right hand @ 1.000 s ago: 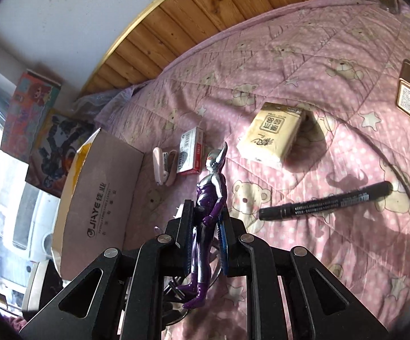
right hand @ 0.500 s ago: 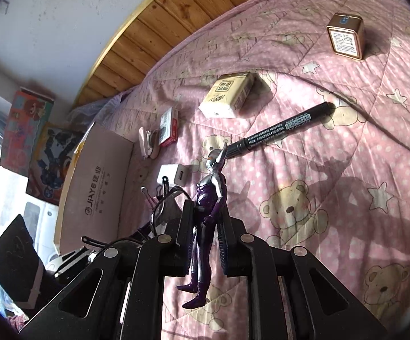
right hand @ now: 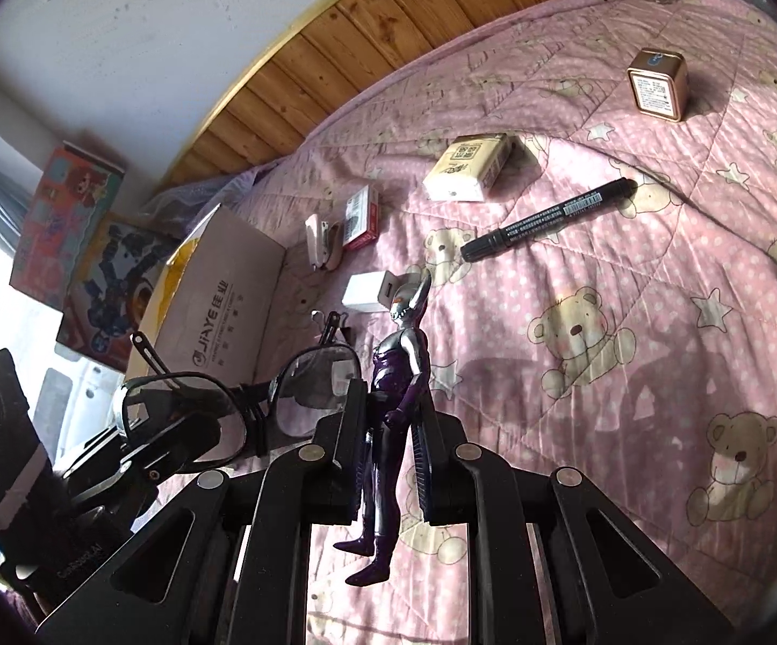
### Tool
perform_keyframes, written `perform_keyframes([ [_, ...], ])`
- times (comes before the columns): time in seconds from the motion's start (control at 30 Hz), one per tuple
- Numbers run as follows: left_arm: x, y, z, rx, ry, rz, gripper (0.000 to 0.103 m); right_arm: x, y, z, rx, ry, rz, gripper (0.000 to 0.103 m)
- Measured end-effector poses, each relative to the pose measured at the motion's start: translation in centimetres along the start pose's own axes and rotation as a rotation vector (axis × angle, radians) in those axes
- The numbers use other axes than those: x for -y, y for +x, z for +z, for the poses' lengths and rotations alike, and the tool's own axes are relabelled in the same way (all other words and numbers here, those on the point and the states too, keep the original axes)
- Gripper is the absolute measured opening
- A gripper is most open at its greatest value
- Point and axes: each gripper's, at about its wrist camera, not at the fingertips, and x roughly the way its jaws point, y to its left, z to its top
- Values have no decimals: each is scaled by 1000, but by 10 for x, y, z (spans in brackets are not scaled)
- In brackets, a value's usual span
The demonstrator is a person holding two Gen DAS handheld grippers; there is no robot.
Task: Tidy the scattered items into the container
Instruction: 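Carry the sunglasses and purple figure toward the white box with both tools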
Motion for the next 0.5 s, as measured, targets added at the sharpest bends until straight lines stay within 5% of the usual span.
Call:
perform_keyframes([
  [0.5, -4, -51, -7, 98, -53, 6, 26, -46, -30, -28, 22, -90, -10, 16],
])
